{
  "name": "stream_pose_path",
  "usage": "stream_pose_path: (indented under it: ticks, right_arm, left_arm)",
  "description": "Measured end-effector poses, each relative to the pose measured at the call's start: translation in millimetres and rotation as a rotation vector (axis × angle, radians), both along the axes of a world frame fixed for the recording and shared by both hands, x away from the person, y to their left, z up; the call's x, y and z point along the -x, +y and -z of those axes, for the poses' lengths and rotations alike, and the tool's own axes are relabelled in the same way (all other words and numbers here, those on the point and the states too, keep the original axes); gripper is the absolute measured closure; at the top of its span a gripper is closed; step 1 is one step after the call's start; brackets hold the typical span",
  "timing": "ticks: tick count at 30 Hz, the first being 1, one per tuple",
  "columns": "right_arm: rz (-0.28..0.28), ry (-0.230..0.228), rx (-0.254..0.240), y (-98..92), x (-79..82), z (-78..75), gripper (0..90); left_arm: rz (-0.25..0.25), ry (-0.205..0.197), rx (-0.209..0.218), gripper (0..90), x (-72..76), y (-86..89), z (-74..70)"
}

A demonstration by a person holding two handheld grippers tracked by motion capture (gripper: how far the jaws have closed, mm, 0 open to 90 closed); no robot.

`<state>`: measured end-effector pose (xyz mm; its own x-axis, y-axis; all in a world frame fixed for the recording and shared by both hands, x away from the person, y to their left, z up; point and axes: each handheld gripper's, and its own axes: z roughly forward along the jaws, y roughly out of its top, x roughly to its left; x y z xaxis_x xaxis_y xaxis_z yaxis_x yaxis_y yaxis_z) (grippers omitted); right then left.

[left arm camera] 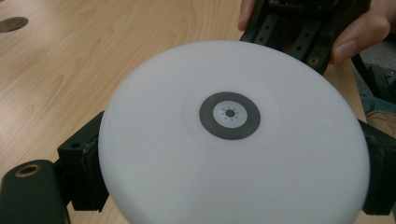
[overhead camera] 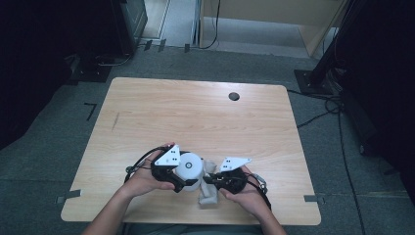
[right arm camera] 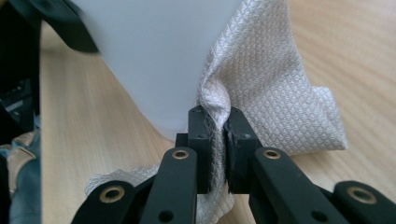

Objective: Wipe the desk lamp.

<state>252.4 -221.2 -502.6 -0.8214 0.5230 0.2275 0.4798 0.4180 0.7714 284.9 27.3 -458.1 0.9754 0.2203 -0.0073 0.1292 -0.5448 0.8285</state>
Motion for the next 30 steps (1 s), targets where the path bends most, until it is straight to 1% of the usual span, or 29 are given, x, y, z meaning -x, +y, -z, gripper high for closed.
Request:
stream_pose_path:
  ticks: [3, 5, 7, 8, 9, 11, 12, 13, 14, 15, 17, 19, 21, 22, 23, 24, 26, 27, 29, 30]
  right_arm:
    - [0.002, 0.022, 0.016, 0.2, -2.5, 5.3, 82.8]
    - [0.011, 0.034, 0.012, -1.6, -4.4, 7.6, 82.6]
    - [0.019, 0.033, 0.011, -3.4, -5.1, 7.4, 82.4]
    - [0.018, 0.027, 0.01, -4.8, -5.7, 7.2, 82.4]
    - [0.025, 0.027, 0.01, -6.3, -5.8, 6.8, 82.4]
    - [0.035, 0.028, 0.013, -9.7, -6.3, 6.6, 82.4]
    - [0.038, 0.026, 0.01, -11.2, -6.9, 7.0, 82.4]
    - [0.043, 0.028, 0.01, -12.4, -7.2, 7.1, 82.5]
    - [0.047, 0.031, 0.01, -13.4, -7.4, 7.1, 82.4]
    - [0.048, 0.03, 0.01, -14.1, -7.7, 7.2, 82.4]
    - [0.049, 0.026, 0.01, -14.8, -8.2, 7.5, 82.4]
    - [0.049, 0.023, 0.013, -15.6, -8.7, 7.8, 82.4]
    - [0.054, 0.025, 0.014, -16.0, -8.9, 7.9, 82.1]
    - [0.056, 0.025, 0.013, -16.0, -9.1, 7.9, 82.1]
    - [0.055, 0.024, 0.014, -16.2, -9.2, 8.0, 82.1]
    - [0.056, 0.024, 0.014, -16.3, -9.2, 7.9, 82.1]
    - [0.055, 0.022, 0.016, -16.4, -9.2, 7.9, 82.0]
    - [0.056, 0.023, 0.016, -16.4, -9.1, 7.8, 82.1]
    - [0.056, 0.022, 0.017, -16.5, -9.0, 7.7, 82.1]
    - [0.058, 0.023, 0.019, -16.6, -8.9, 7.8, 82.0]
  left_arm:
    - [-0.002, -0.002, -0.003, 8.8, 0.2, -0.2, -0.5]
    - [-0.015, 0.001, -0.014, 8.6, 0.3, 0.0, -1.6]
    - [-0.048, 0.009, -0.031, 8.0, 0.1, 1.2, -3.7]
    - [-0.075, 0.019, -0.036, 7.7, 0.3, 1.6, -5.3]
    - [-0.109, 0.039, -0.038, 7.7, 0.9, 1.9, -7.6]
    - [-0.139, 0.052, -0.044, 7.4, 1.9, 1.8, -9.7]
    - [-0.155, 0.063, -0.036, 6.7, 2.5, 1.7, -11.4]
    - [-0.165, 0.072, -0.019, 5.4, 3.5, 1.7, -13.7]
    - [-0.17, 0.079, -0.012, 3.1, 4.8, 1.7, -16.5]
    - [-0.19, 0.085, -0.011, 1.3, 6.8, 0.9, -19.5]
    - [-0.236, 0.083, -0.017, 0.5, 11.7, -1.8, -25.1]
    - [-0.302, 0.092, -0.032, 0.0, 16.7, -5.6, -30.1]
    - [-0.373, 0.088, -0.041, 0.0, 22.9, -10.8, -32.7]
    - [-0.402, 0.08, -0.046, 0.0, 26.5, -14.0, -32.3]
    - [-0.435, 0.073, -0.063, 0.0, 29.8, -17.6, -30.8]
    - [-0.479, 0.082, -0.083, 0.0, 32.0, -20.9, -29.0]
    - [-0.58, 0.109, -0.105, 0.0, 34.6, -25.2, -23.9]
    - [-0.626, 0.101, -0.118, 0.0, 36.1, -27.4, -21.4]
    - [-0.68, 0.078, -0.134, 0.0, 39.1, -31.0, -17.3]
    - [-0.69, 0.078, -0.132, 0.0, 39.9, -31.5, -16.8]
